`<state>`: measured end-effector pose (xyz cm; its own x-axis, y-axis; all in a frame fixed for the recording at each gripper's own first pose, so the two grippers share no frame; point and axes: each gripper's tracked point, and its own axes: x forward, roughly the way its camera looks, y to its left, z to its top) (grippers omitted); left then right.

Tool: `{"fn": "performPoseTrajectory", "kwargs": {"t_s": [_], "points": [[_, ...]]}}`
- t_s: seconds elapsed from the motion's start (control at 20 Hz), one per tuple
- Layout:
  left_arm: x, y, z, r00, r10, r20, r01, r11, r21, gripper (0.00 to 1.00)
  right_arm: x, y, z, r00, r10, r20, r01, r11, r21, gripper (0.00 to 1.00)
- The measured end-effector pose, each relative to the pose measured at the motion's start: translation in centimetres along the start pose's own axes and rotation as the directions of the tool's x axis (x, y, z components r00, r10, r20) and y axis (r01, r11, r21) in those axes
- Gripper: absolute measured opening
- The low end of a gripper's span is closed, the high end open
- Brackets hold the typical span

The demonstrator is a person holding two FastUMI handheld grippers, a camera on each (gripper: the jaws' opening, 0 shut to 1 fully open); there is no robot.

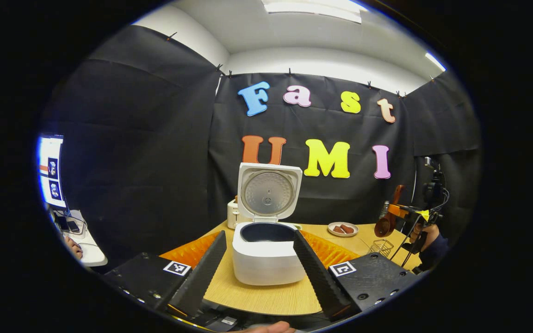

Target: Close the left gripper, press the button to open the rice cooker; take a wooden spoon from the chopstick holder with the right hand, scoop a spoonful of rice and pour it into the rice cooker, then put the wooden spoon back into the chopstick holder.

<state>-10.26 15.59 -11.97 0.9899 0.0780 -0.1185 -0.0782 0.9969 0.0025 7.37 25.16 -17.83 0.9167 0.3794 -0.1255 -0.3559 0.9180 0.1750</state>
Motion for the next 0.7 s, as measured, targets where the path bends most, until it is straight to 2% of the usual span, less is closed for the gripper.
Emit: {"fn": "performPoseTrajectory", "kwargs": {"t_s": [0.25, 0.4, 0.7], "points": [[-0.5, 0.4, -0.5, 1.000, 0.004, -0.017, -0.004, 1.000, 0.005, 0.93, 2.0, 5.4, -3.2, 0.997, 0.048, -0.067, -0.051, 0.998, -0.047, 0.18], [-0.4, 0.9, -0.4, 1.000, 0.018, -0.018, -0.018, 1.000, 0.009, 0.93, 3.5, 6.8, -6.5, 0.990, 0.050, -0.132, -0.053, 0.998, -0.021, 0.17], [-0.1, 0.8, -0.7, 0.999, 0.013, -0.034, -0.012, 0.999, 0.033, 0.93, 5.5, 6.7, -10.6, 0.985, -0.028, -0.171, 0.014, 0.997, -0.081, 0.17]]}}
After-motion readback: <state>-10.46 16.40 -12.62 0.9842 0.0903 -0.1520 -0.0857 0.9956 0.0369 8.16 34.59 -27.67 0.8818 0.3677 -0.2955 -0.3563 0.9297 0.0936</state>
